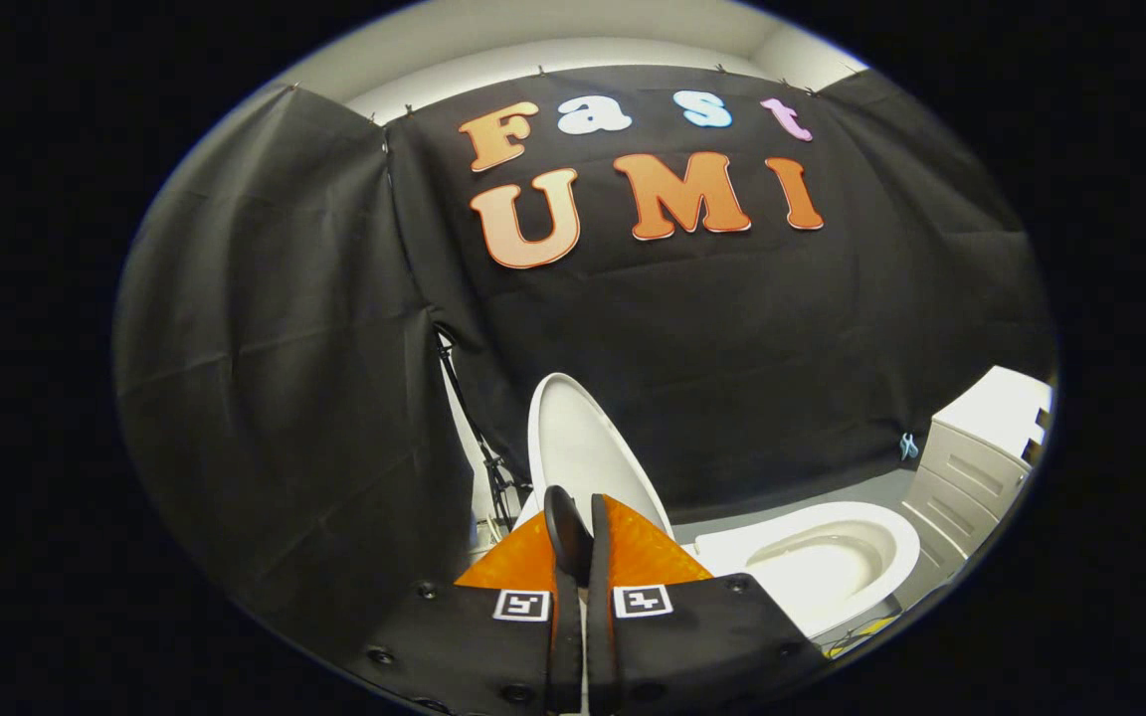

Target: Open the toilet lid.

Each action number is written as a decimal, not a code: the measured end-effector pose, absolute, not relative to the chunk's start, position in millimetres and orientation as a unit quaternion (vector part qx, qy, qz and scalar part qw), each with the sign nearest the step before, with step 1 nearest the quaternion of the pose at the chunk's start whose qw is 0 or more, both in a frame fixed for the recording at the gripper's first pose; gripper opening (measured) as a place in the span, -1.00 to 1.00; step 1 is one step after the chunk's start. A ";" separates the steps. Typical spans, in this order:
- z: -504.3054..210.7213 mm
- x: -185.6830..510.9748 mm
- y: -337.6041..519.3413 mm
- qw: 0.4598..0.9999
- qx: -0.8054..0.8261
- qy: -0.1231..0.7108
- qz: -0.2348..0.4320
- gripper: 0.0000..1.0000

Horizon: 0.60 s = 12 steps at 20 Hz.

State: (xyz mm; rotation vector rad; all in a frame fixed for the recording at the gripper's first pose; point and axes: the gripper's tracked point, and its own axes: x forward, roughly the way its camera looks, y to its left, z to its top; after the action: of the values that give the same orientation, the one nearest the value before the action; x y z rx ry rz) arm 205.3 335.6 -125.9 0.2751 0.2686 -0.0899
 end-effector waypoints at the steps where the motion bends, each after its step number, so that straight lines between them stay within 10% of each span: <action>1: -125.9 204.2 334.6 0.981 0.131 0.133 -0.046 -0.80; 5: -126.3 197.3 308.8 0.978 0.136 0.145 -0.067 -0.60; 9: -106.3 192.7 300.8 0.977 0.161 0.130 -0.048 0.37; 12: -84.4 182.9 291.8 0.984 0.129 0.114 -0.044 0.63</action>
State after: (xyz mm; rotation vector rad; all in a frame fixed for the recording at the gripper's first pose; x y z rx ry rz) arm 182.9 291.8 -84.4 0.2599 0.2294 -0.0877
